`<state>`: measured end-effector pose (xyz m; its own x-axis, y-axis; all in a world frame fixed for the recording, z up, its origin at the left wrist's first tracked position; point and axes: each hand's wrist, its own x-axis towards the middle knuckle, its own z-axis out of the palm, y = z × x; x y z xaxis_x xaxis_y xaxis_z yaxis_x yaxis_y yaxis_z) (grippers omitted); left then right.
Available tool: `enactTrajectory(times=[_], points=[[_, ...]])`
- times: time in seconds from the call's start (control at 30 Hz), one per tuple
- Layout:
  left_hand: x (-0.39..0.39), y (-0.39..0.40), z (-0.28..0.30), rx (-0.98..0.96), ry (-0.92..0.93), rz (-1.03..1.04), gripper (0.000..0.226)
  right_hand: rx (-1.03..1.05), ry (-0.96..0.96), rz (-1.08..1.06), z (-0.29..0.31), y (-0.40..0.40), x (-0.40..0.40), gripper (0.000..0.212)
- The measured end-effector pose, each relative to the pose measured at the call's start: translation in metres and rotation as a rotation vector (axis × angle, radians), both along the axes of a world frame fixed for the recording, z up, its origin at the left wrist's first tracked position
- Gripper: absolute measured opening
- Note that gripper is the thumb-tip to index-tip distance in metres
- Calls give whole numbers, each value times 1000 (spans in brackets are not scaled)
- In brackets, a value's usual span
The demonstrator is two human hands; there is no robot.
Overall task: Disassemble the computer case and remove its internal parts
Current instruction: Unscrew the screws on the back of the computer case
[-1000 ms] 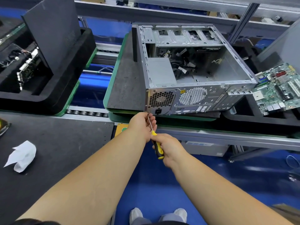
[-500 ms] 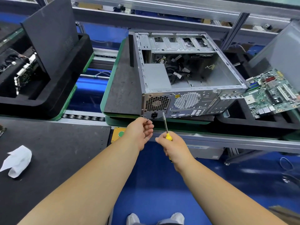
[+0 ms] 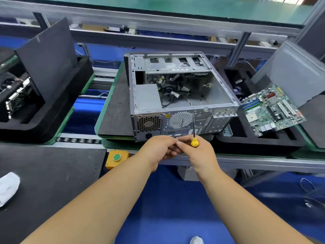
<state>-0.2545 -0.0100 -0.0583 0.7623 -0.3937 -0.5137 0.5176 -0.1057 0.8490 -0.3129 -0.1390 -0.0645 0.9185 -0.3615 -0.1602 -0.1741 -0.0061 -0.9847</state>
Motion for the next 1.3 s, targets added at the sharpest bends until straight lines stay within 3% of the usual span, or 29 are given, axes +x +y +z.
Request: enactTrajectory(times=[0.17,0.37,0.53,0.67,0.8,0.93,1.3], points=[[-4,-49,17,60,-29,6,12,43,-15,7,7,-49,-1,9],[-11,-143,47,144,-7,-26,18,-106,47,-144,6,-145,-9,11],[-10,-193,61,75,-149,-157,23,-79,129,-279,4,-224,-9,15],[1,-214,73,-2,-298,-130,21,-50,124,-277,5,-260,13,15],[10,-219,85,-86,-405,-16,24,-39,111,-164,14,-279,47,22],[13,-211,92,-54,-490,53,25,-56,158,-63,21,-288,69,32],[8,-152,105,19,-604,266,26,-45,-60,80,63,-245,80,18]])
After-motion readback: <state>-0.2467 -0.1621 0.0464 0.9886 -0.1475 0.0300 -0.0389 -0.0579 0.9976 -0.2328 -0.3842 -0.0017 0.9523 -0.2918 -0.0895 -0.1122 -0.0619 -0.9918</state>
